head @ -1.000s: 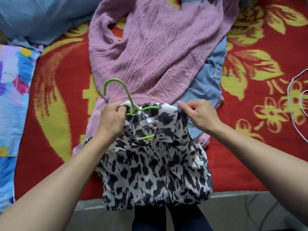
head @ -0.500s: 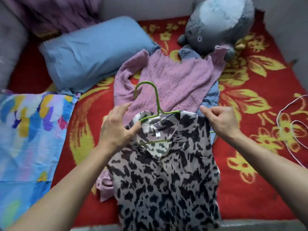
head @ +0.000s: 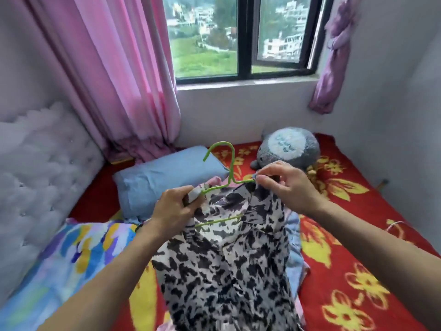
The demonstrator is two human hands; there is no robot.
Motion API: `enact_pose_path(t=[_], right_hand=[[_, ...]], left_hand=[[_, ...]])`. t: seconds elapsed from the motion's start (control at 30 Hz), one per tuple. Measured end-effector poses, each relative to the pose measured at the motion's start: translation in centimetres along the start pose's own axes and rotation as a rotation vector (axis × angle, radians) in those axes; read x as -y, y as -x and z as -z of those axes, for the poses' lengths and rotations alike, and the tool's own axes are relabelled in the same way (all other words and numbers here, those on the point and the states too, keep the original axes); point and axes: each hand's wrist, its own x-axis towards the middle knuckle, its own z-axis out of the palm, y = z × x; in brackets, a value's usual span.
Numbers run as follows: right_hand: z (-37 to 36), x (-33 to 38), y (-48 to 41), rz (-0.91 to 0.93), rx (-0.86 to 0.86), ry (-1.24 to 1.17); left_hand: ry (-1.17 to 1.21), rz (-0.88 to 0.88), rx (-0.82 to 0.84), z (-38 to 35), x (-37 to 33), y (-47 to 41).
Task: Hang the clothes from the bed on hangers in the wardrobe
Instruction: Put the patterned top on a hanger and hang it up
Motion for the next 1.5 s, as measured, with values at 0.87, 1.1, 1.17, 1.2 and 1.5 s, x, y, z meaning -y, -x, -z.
enact_pose_path(t=[0.87, 1.1, 1.17, 1.2, 1.5], right_hand=[[-4.9, 31.0, 18.5, 0.587, 0.701, -0.574], [-7.0, 41.9, 30.0, 0.758, 0.897, -0.591], [-7.7, 44.9, 34.8, 0.807, 0.991, -0.597], [-8.1, 46.3, 37.2, 0.822, 1.033, -0.582], [-11.8, 56.8, 54.0, 1.033, 0.972, -0.284]], left_hand=[[-0.203, 0.758, -0.653, 18.2, -24.1, 47.1], [-0.389, 0.864, -0.759, 19.7, -31.3, 61.2], [-0.421, 0.888, -0.740, 20.0, -33.1, 65.3], [-0.439, 0.904, -0.731, 20.2, -34.1, 67.5], [-0.619, 1.165, -0.787, 23.6, -38.4, 89.4]])
